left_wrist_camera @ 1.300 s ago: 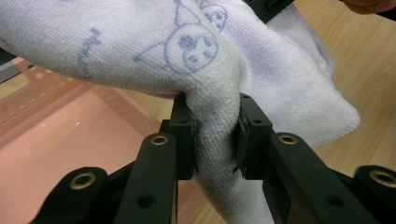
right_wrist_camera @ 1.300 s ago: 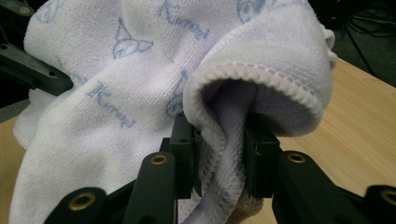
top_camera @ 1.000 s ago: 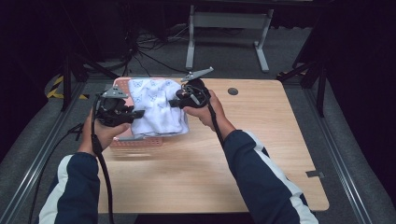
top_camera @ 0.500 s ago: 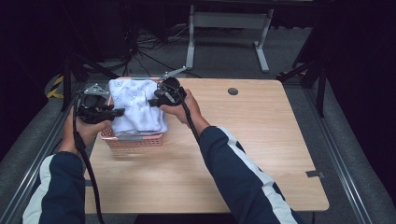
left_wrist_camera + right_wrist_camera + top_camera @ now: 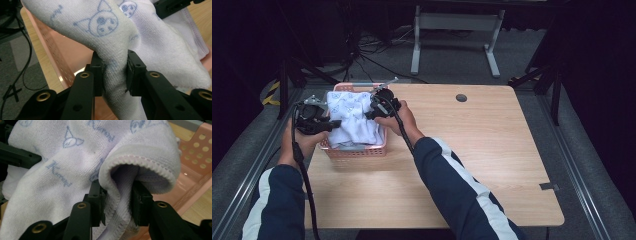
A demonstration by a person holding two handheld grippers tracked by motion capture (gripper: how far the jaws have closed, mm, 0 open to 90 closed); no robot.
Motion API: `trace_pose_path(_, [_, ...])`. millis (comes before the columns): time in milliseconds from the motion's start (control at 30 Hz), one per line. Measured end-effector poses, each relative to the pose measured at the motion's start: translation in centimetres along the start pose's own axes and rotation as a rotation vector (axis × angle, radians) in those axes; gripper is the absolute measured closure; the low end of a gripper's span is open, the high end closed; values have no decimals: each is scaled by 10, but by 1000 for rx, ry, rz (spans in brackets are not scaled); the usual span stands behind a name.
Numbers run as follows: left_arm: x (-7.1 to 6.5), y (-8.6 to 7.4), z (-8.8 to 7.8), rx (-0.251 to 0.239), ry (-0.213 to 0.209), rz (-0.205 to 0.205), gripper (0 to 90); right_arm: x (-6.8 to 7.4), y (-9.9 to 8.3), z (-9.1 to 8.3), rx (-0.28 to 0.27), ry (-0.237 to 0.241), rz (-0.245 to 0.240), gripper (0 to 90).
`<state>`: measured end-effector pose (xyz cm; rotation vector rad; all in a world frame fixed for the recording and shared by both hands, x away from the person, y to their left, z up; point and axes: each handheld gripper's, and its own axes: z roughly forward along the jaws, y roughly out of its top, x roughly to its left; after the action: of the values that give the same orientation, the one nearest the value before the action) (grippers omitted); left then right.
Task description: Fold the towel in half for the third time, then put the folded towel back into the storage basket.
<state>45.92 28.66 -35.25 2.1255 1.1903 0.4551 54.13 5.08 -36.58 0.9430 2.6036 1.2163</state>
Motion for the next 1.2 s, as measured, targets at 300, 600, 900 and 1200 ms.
trace_pose_path(300, [5, -6, 14, 29, 86, -80, 404, -4, -6, 6, 64, -84, -21, 444])
trace_pose_path(600, [-19, -11, -11, -137, 14, -14, 207, -1, -17, -25, 21, -85, -106, 375])
trace_pose_path(900, [-73, -19, -26, -233, -44, 110, 216, 5, -42, -75, 4, -63, -209, 349])
trace_pose_path(1200, [-141, -38, -15, -266, -142, 211, 226, -13, -107, -149, -17, -98, -243, 335])
